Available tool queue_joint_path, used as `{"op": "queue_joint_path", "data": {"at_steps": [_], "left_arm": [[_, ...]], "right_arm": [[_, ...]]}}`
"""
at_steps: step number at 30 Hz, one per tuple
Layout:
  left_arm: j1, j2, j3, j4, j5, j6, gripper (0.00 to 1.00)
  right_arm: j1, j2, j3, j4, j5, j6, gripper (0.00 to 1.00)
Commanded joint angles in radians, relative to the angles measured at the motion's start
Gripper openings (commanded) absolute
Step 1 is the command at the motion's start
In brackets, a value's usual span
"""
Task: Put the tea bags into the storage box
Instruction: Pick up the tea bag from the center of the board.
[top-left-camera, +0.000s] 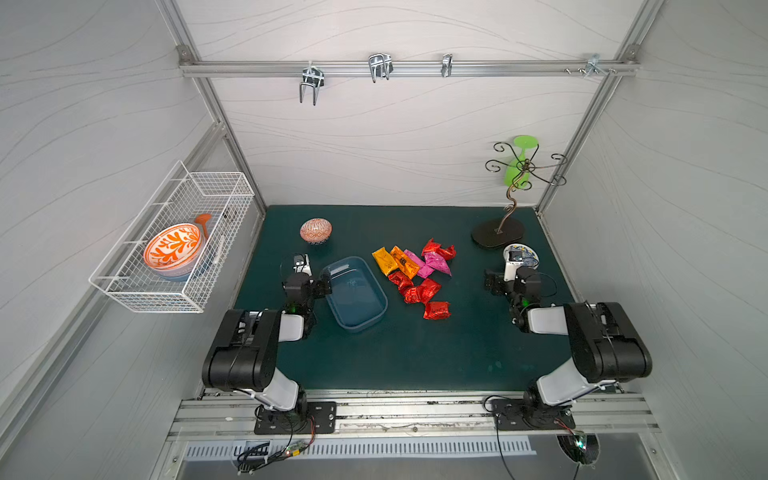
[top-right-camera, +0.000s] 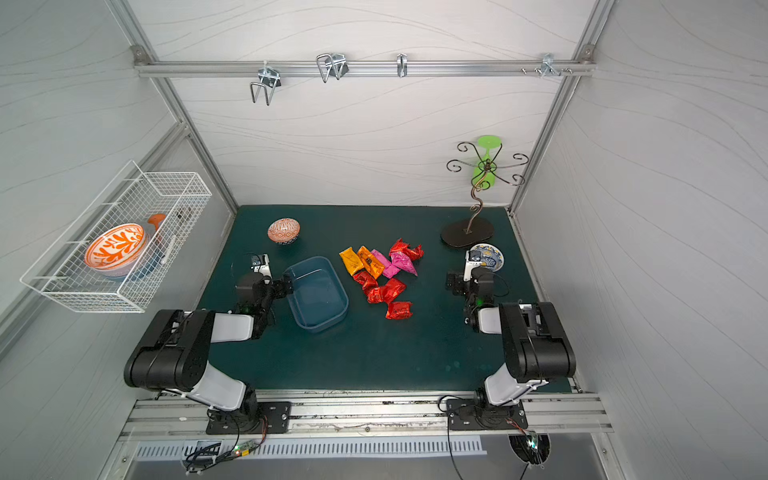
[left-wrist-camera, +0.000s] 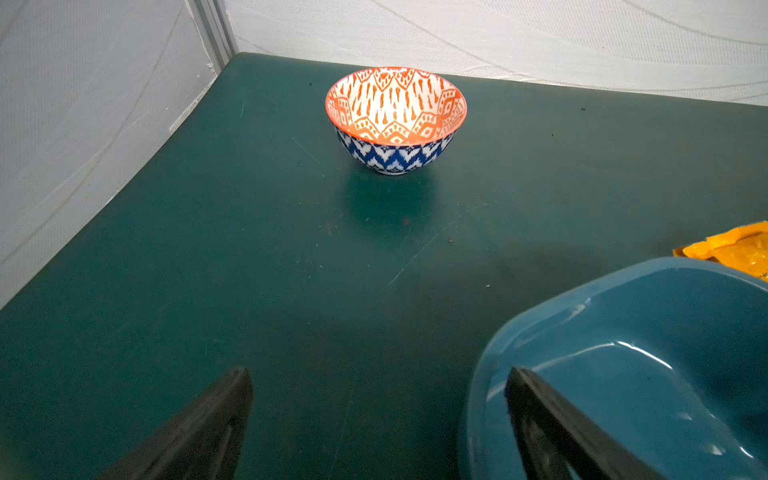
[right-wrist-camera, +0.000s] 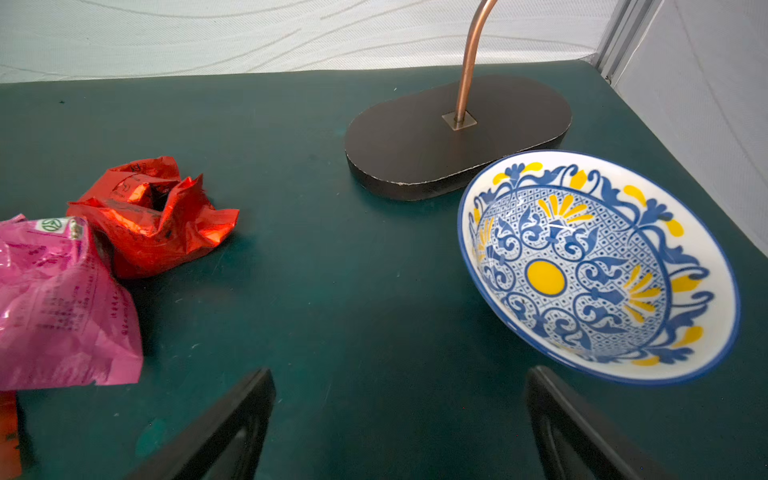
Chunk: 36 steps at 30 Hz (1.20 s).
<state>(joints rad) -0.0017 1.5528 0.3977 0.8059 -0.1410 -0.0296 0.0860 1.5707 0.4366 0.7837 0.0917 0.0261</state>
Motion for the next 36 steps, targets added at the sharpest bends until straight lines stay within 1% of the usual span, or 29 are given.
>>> {"op": "queue_joint_path", "data": {"at_steps": [1,6,18,19,20,21,23,25,26,28,31,34,36], "left_arm": [[0.005,0.0,0.024,0.027,0.009,0.005,1.0],[0.019,0.001,0.03,0.016,0.035,-0.001,0.99],[0.018,-0.004,0.027,0.016,0.036,-0.002,1.0],[0.019,-0.005,0.026,0.018,0.037,-0.002,1.0],[0.019,-0.009,0.034,0.012,0.027,-0.004,0.99],[0.019,-0.024,0.054,-0.036,0.023,-0.006,0.99],[0.019,-0.066,0.14,-0.233,0.024,0.0,0.99],[0.018,-0.09,0.191,-0.324,0.029,0.001,0.99],[0.01,-0.103,0.211,-0.364,0.019,0.006,0.99],[-0.014,-0.134,0.252,-0.471,-0.043,-0.016,0.99],[-0.032,-0.197,0.312,-0.615,-0.093,-0.11,0.99],[-0.057,-0.252,0.39,-0.817,-0.113,-0.206,0.99],[-0.08,-0.288,0.414,-0.928,-0.115,-0.281,0.99]], "right_arm": [[0.006,-0.005,0.005,0.003,-0.002,-0.009,0.99],[0.006,-0.005,0.005,0.003,-0.002,-0.01,0.99],[0.005,-0.006,0.004,0.003,-0.006,-0.01,0.99],[0.008,-0.008,0.002,0.007,0.004,-0.012,0.99],[0.016,-0.015,0.005,-0.002,0.04,-0.008,0.99],[0.02,-0.032,0.019,-0.029,0.07,-0.005,0.99],[0.035,-0.105,0.093,-0.227,0.128,0.005,0.99],[0.048,-0.144,0.153,-0.345,0.163,0.001,0.99],[0.06,-0.162,0.182,-0.406,0.187,0.005,0.99],[0.088,-0.192,0.238,-0.534,0.217,0.026,0.99],[0.16,-0.234,0.31,-0.701,0.256,0.024,0.99],[0.253,-0.255,0.386,-0.851,0.271,0.036,0.97],[0.317,-0.251,0.444,-0.958,0.279,0.062,0.95]]}}
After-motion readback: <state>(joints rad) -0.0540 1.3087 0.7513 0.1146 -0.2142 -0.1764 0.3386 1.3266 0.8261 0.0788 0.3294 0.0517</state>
